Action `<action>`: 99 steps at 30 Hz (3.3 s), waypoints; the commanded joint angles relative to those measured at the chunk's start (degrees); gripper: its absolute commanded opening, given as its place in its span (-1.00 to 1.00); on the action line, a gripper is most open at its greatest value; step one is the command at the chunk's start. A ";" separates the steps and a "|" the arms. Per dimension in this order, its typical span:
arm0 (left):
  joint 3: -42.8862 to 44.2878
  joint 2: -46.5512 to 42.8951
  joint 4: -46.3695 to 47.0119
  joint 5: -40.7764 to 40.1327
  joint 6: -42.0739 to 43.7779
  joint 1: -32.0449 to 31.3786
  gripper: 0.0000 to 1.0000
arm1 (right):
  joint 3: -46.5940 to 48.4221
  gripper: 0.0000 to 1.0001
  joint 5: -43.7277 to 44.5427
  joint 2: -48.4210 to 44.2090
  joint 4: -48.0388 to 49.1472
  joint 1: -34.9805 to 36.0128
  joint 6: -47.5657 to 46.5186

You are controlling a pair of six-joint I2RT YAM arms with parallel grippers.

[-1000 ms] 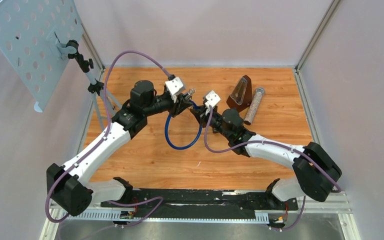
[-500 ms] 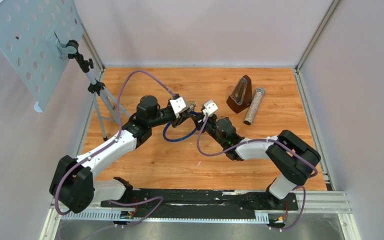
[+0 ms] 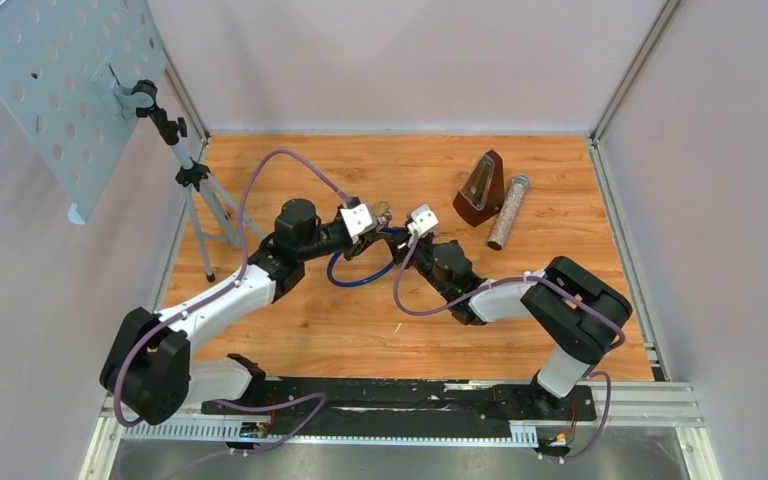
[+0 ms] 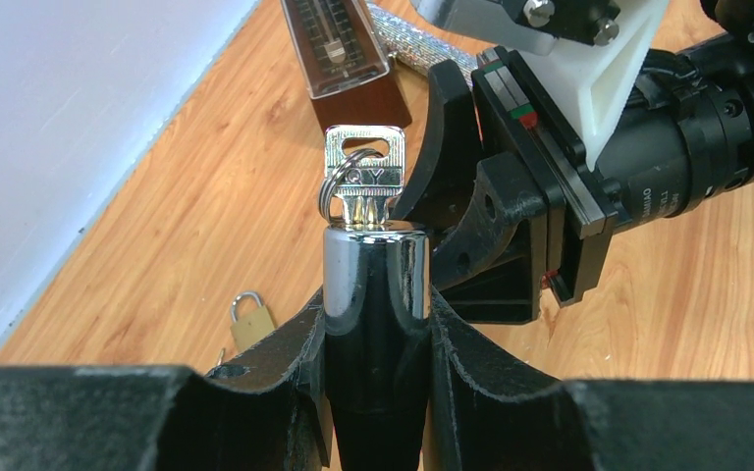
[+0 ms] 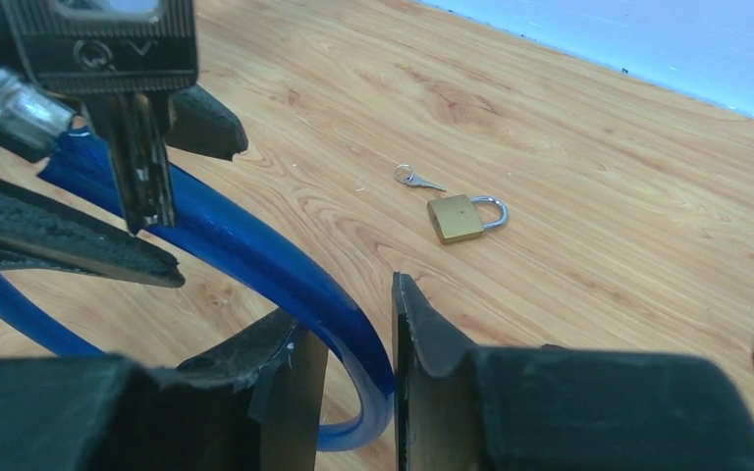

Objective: Lock with the key
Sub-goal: Lock the lock.

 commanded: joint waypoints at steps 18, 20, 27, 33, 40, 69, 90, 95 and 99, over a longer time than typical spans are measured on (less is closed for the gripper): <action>1.59 4.50 -9.75 -0.53 6.52 -0.49 -1.00 | -6.53 0.54 -5.60 -12.36 -8.43 -0.03 6.64; 1.82 4.82 -10.17 -0.38 6.68 -0.41 -1.00 | -7.85 0.57 -7.93 -16.83 -12.90 -0.04 6.99; 2.18 5.33 -11.14 1.61 7.90 -0.48 -1.00 | -5.84 0.43 -17.11 -29.54 -31.41 -4.20 13.39; 1.45 4.46 -12.54 4.06 12.18 -0.44 -1.00 | 8.20 -0.21 -37.15 -29.01 -47.71 -18.14 31.16; 3.96 5.73 -20.13 7.87 18.87 -0.49 -1.00 | 19.24 0.06 -49.32 -24.20 -55.44 -19.65 32.31; 13.87 14.22 -38.46 12.51 32.27 -0.49 -1.00 | 19.21 -0.17 -51.66 -20.05 -63.12 -17.77 18.38; 24.98 21.61 -57.49 16.68 38.96 -0.40 -1.00 | -0.56 -1.00 -49.01 -30.49 -29.11 -15.44 -9.25; 29.42 24.71 -66.50 17.83 42.21 -0.40 -1.00 | -1.89 -1.00 -48.25 -30.87 -26.70 -12.81 -25.85; 30.88 26.25 -68.58 18.01 42.93 -0.36 -1.00 | -1.06 -1.00 -42.75 -30.64 -27.91 -10.01 -37.91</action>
